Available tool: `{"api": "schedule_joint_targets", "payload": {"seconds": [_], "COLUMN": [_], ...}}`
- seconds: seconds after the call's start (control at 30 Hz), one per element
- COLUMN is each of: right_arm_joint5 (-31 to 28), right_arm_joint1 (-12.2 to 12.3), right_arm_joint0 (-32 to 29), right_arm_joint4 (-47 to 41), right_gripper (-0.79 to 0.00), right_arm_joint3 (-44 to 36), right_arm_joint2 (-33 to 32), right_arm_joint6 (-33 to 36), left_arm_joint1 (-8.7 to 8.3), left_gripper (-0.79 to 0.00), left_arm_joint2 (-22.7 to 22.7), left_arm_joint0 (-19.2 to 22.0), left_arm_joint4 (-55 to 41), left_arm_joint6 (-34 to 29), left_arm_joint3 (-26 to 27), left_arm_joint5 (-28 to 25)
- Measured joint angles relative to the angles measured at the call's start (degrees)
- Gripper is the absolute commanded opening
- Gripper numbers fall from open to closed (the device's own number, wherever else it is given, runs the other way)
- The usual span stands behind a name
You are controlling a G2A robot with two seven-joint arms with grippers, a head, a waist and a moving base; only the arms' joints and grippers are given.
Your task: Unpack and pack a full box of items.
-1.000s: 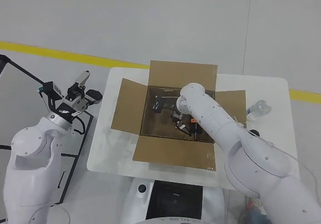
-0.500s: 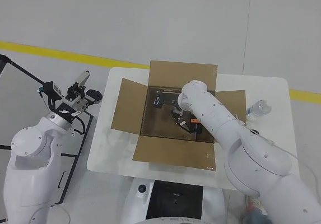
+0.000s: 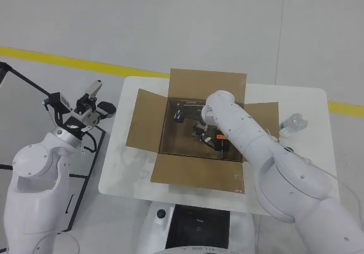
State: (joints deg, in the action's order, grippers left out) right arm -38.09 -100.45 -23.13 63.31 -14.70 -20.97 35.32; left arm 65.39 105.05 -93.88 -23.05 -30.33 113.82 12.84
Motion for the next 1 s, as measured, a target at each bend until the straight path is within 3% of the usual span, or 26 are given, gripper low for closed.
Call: {"api": "schedule_joint_targets", "payload": {"seconds": [0.43,0.47,0.53,0.73,1.0], "right_arm_joint5": [0.00,0.00,-0.03,-3.31,-4.39], "right_arm_joint1": [0.00,0.00,0.05,1.15,1.82], "right_arm_joint0": [0.00,0.00,-0.39,-1.15,-1.43], "right_arm_joint4": [0.00,0.00,0.21,1.51,1.96], "right_gripper": [-0.071,-0.394,-0.372,-0.409,-0.425], "right_arm_joint3": [0.00,0.00,-0.35,-0.09,-2.61], "right_arm_joint2": [0.00,0.00,0.07,0.01,-0.40], "right_arm_joint6": [0.00,0.00,-0.41,-2.23,0.51], "left_arm_joint1": [0.00,0.00,0.00,0.00,0.00], "left_gripper": [0.000,0.000,0.000,0.000,0.000], "left_arm_joint2": [0.00,0.00,0.00,0.00,0.00], "left_arm_joint0": [0.00,0.00,0.00,0.00,0.00], "left_arm_joint4": [0.00,0.00,0.00,0.00,0.00], "left_arm_joint6": [0.00,0.00,0.00,0.00,0.00], "left_arm_joint3": [0.00,0.00,0.00,0.00,0.00], "left_arm_joint5": [0.00,0.00,0.00,0.00,0.00]}}
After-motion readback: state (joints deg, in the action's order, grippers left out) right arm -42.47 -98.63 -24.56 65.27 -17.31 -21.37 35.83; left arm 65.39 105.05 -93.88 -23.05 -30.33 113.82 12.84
